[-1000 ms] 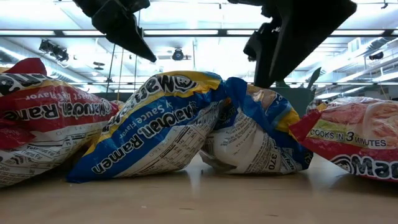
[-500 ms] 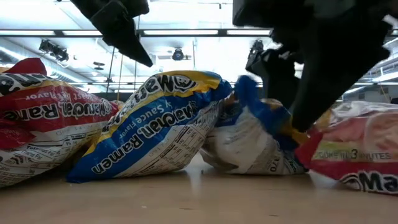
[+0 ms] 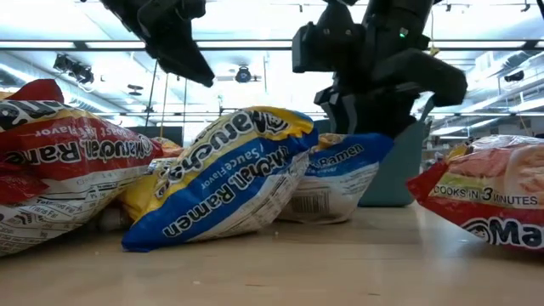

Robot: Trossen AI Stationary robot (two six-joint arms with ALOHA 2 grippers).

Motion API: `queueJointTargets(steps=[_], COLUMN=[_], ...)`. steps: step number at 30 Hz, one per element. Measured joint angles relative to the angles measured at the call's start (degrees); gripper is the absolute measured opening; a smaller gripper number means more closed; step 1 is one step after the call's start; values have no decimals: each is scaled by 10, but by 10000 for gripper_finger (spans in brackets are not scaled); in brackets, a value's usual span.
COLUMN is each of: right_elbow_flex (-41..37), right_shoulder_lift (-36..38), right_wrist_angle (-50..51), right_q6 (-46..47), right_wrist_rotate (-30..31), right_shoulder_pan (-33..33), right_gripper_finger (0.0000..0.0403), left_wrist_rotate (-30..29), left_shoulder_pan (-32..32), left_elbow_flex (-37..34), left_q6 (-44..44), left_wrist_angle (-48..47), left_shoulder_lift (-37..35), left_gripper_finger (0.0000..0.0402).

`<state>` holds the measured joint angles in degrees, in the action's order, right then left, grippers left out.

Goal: Sort Maruchan noodles
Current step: Put the blue noodle pack into the dark blue bin

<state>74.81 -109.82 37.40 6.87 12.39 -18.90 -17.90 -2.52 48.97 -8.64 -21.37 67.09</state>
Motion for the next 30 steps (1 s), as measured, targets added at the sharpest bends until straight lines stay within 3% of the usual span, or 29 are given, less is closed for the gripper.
queueJointTargets(steps=[7,14,30], right_elbow_flex=[0,0,0], right_shoulder_lift=[0,0,80], right_wrist_angle=[9,11,41], right_q6=[-58,-82,-65], right_wrist_rotate=[-3,-52,-60], right_shoulder_pan=[26,51,51], right_gripper_finger=[58,8,8], left_wrist_rotate=[1,1,2], left_shoulder_pan=[0,0,0], left_elbow_flex=[0,0,0], left_q6=[-62,-77,-87], left_wrist_angle=[-38,-51,-86], left_shoulder_lift=[0,0,0], left_gripper_finger=[194,194,194])
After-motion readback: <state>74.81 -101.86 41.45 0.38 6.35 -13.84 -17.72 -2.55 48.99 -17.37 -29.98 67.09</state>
